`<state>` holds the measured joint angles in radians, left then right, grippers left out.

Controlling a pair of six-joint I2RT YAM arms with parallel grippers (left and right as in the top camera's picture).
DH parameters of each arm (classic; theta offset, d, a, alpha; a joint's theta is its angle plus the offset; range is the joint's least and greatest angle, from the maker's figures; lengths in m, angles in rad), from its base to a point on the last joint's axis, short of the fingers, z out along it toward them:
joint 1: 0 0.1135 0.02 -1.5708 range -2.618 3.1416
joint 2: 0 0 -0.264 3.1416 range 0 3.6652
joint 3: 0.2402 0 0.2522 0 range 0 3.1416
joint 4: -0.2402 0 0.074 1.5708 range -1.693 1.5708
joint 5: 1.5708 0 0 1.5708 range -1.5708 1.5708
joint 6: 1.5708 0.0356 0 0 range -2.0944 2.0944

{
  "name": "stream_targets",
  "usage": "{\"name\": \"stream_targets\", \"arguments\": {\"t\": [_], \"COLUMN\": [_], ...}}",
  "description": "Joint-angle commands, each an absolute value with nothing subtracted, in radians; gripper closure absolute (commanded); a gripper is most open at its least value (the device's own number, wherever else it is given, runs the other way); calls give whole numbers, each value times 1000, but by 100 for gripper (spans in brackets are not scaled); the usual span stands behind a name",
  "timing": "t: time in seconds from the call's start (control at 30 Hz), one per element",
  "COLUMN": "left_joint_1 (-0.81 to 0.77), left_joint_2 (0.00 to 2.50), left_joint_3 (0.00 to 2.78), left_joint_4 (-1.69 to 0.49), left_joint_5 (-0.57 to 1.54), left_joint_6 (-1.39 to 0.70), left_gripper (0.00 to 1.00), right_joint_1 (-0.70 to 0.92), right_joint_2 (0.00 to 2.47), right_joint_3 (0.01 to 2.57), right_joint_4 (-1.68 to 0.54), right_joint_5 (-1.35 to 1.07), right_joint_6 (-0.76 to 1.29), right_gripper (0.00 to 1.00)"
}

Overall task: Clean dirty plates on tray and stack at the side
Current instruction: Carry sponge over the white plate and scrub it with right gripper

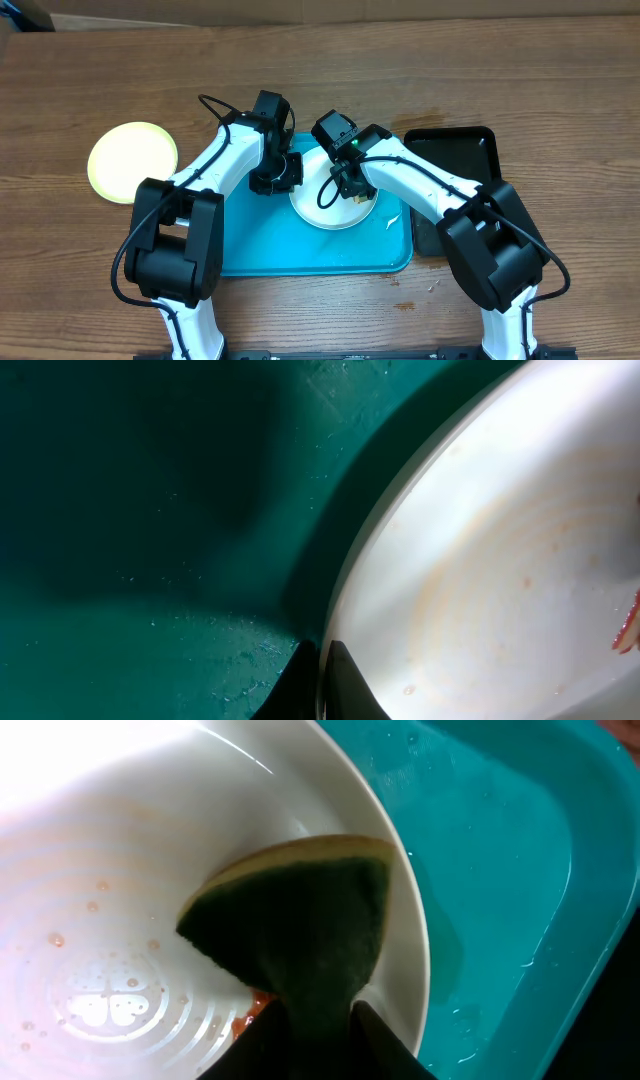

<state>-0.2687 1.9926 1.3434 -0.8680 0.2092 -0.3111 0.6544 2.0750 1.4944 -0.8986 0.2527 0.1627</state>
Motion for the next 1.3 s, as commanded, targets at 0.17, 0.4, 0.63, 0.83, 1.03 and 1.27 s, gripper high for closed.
{"name": "stream_targets", "arguments": {"t": [0.17, 0.4, 0.63, 0.83, 1.03, 1.27], "left_joint_1": [-275, -276, -275, -275, -275, -275], "left_joint_2": [2001, 2001, 2001, 2001, 2001, 2001], "left_joint_3": [1350, 1350, 1350, 1350, 1350, 1350], "left_joint_4": [-870, -874, -876, -876, -875, -875], "left_joint_5": [203, 203, 203, 203, 203, 203], "left_joint_6": [-295, -295, -295, -295, -295, -295], "left_gripper": [96, 96, 96, 96, 96, 96], "right_joint_1": [645, 622, 615, 616, 617, 563], "right_joint_2": [2079, 2079, 2079, 2079, 2079, 2064], "right_joint_3": [1462, 1394, 1393, 1393, 1393, 1457], "right_joint_4": [-857, -809, -850, -850, -846, -806], "right_joint_5": [269, 166, -134, -239, -286, -528], "right_joint_6": [155, 155, 157, 214, 253, 241], "right_gripper": [78, 96, 96, 96, 96, 96]}}
